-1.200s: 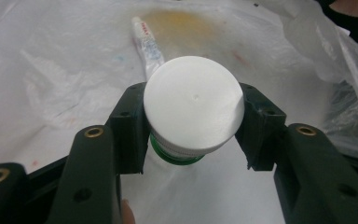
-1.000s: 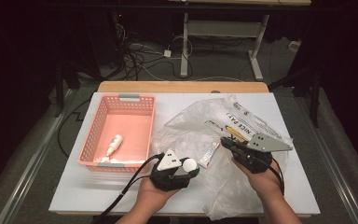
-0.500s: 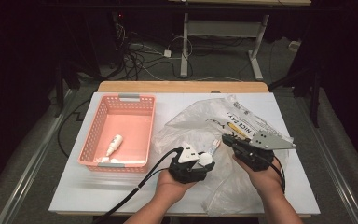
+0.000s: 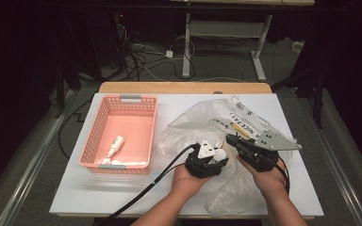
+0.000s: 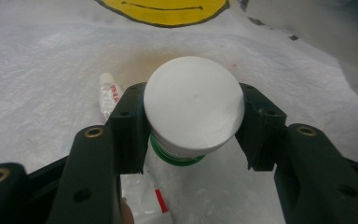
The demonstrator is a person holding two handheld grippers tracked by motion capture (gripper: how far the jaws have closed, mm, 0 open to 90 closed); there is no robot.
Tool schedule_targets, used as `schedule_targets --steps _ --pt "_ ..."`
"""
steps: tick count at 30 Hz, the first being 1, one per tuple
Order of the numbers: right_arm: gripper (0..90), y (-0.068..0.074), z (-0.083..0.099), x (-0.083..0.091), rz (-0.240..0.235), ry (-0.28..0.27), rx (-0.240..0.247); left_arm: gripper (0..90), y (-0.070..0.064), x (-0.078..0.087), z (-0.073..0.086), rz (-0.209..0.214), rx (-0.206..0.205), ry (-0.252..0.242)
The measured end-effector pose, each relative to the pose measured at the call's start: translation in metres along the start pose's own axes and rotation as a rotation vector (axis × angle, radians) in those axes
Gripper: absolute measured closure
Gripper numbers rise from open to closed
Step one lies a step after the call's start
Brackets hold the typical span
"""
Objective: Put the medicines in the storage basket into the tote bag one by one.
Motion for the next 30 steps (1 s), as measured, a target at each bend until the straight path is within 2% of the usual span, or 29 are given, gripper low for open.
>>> schedule_targets --steps 2,9,16,27,30 --pt "90.0 -0.001 0.0 0.001 0.001 -0.003 -0.002 48.3 0.002 -0.006 0.0 0.006 0.011 0.006" --pt "90.0 -0.002 0.0 0.001 0.003 -0.002 -0.004 48.2 0.002 -0.02 -0.005 0.005 0.012 0.002" --pt "90.0 -0.002 0.001 0.002 0.003 -0.001 -0.007 48.2 0.008 -0.03 0.0 -0.012 0.027 0.019" --pt "90.0 -0.002 0.002 0.001 0.002 0.0 -0.006 47.6 0.01 -0.035 0.0 -0.01 0.034 0.028" --pt "90.0 -0.002 0.002 0.001 0.001 0.003 -0.009 41.9 0.01 -0.034 -0.001 -0.004 0.037 0.019"
Point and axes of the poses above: each handheld gripper's, and its own axes: x roughly backward along the jaws, z roughly out of its underside, y roughly to its left, the point moved 10 cm from there along -x, roughly forward along the jaws, and after that the axes turned 6 degrees about y, right-handed, at the moved point
